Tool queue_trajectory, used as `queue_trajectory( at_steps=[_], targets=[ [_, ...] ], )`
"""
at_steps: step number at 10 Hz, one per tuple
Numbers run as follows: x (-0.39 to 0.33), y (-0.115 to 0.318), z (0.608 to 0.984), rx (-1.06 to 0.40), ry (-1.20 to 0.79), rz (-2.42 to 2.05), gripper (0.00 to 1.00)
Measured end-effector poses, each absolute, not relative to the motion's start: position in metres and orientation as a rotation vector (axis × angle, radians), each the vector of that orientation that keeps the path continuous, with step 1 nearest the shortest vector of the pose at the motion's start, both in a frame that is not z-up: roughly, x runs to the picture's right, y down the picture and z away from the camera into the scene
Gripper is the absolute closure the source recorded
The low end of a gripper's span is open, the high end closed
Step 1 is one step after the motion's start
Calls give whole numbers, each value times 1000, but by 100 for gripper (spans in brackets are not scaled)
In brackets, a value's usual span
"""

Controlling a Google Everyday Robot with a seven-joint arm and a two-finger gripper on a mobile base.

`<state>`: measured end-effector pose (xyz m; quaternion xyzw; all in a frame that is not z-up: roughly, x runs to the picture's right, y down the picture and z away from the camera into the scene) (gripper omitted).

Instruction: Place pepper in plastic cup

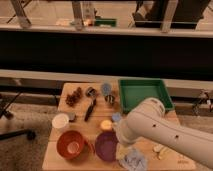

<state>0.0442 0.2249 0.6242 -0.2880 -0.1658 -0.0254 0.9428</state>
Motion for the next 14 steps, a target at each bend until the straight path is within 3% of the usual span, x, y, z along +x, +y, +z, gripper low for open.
queue_trajectory(
  at_steps=[14],
  targets=[
    [-1,260,626,-623,-355,-13,20]
  ],
)
